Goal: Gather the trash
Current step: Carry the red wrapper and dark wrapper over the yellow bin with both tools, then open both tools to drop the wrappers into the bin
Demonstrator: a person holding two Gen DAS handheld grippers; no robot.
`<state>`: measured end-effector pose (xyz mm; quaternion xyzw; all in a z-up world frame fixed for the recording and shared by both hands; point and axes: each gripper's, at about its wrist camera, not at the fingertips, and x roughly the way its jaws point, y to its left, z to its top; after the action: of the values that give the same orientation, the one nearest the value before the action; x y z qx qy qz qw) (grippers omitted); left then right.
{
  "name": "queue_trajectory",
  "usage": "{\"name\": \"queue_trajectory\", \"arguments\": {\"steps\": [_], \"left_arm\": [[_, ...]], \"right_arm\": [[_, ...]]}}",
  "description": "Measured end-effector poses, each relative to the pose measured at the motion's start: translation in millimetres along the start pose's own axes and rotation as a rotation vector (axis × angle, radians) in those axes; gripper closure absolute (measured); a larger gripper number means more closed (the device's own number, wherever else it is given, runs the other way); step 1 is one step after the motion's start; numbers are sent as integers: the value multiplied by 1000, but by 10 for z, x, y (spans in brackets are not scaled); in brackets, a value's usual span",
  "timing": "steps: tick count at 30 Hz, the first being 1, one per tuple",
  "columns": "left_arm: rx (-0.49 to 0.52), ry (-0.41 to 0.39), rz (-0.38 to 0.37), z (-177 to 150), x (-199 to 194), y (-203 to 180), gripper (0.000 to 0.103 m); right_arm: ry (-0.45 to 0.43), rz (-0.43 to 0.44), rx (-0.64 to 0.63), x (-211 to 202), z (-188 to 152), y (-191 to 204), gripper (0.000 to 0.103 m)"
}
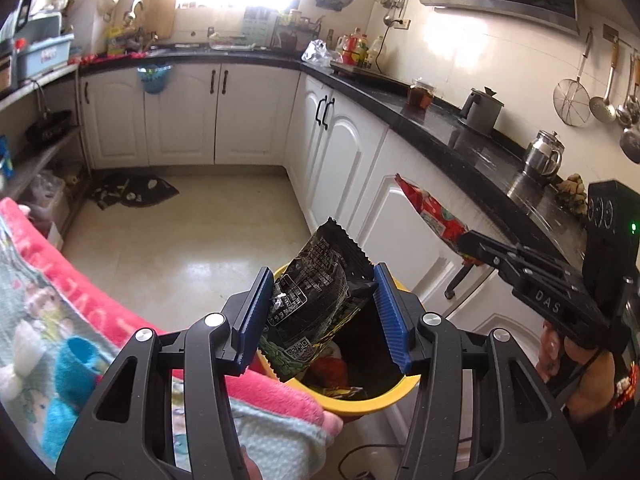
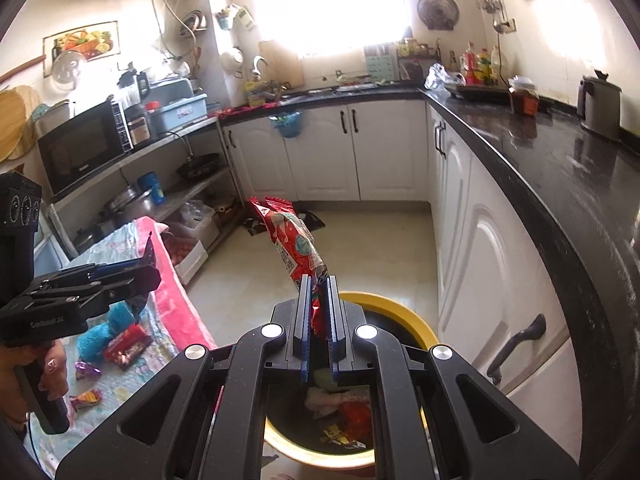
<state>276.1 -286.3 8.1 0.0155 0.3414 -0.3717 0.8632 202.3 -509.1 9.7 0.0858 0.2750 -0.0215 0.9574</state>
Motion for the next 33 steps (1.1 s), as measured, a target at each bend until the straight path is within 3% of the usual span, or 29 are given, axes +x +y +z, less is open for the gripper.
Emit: {"name": "queue_trajectory", "arguments": {"steps": [17,24,28,33], "left_arm": [[-64,129,-61,-259,940,61,59],[-76,151,-76,-313,1117,54,58],[-81,179,1,-344,1162,113,49],[-101,160,0,-377,1046,206,40]], "right_arm": [[151,-49,111,564,-406,-372,96],[192,-47,147,742,-551,-446,95],[212,-43,175,810,-594,-479,77],[208,-34,175,822,-577,-419,74]]}}
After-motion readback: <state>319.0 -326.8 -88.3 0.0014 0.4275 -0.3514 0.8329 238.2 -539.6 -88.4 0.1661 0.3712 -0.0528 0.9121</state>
